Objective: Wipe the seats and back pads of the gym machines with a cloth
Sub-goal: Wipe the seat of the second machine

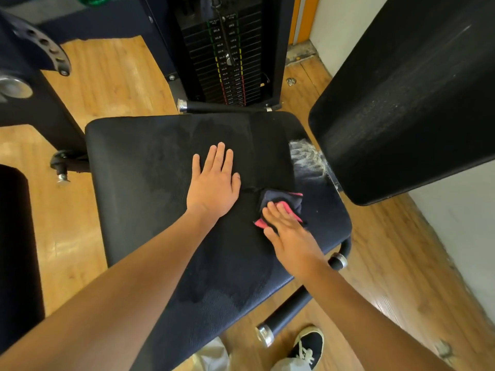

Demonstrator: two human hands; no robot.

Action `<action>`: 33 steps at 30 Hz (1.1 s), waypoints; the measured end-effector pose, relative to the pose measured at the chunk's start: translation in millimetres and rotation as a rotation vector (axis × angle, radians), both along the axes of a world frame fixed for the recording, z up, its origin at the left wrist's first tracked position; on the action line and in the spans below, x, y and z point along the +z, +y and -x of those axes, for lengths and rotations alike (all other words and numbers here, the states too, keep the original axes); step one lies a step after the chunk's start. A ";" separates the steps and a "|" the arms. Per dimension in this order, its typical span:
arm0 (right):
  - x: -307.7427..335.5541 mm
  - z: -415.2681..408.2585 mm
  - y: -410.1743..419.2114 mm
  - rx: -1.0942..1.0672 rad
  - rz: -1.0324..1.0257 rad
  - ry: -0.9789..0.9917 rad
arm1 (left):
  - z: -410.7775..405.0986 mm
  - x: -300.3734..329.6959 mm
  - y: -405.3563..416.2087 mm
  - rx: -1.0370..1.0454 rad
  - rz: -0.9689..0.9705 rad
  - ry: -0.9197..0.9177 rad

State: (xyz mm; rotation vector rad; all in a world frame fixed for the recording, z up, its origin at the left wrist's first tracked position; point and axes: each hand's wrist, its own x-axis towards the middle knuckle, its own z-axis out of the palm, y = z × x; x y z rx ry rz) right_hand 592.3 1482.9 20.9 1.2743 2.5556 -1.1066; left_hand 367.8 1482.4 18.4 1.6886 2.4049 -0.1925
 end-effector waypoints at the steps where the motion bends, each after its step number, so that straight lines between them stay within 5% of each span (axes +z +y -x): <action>1: 1.3 -9.1 -13.5 0.030 -0.004 -0.024 | 0.0 -0.6 0.0 0.000 0.000 0.005; 7: 16.8 -26.4 -43.5 -0.140 0.183 0.074 | 0.4 0.9 -0.8 0.000 -0.008 0.019; 13: 55.5 -9.8 3.1 -0.748 0.176 0.307 | 1.5 0.0 -1.1 -0.007 -0.007 0.010; 15: 51.5 -2.1 7.3 -0.723 0.153 0.276 | 1.7 -0.8 -2.0 -0.003 -0.006 0.007; 20: 12.8 -2.5 -36.2 -0.231 0.117 0.082 | 0.3 0.1 -1.5 0.004 0.001 0.013; 29: 31.9 -30.3 -81.5 -0.212 0.213 0.075 | 0.8 1.4 -0.9 0.013 0.003 0.003; 33: 58.8 -23.3 -49.0 -0.521 0.222 0.250 | -0.6 1.0 -0.7 0.013 -0.009 -0.004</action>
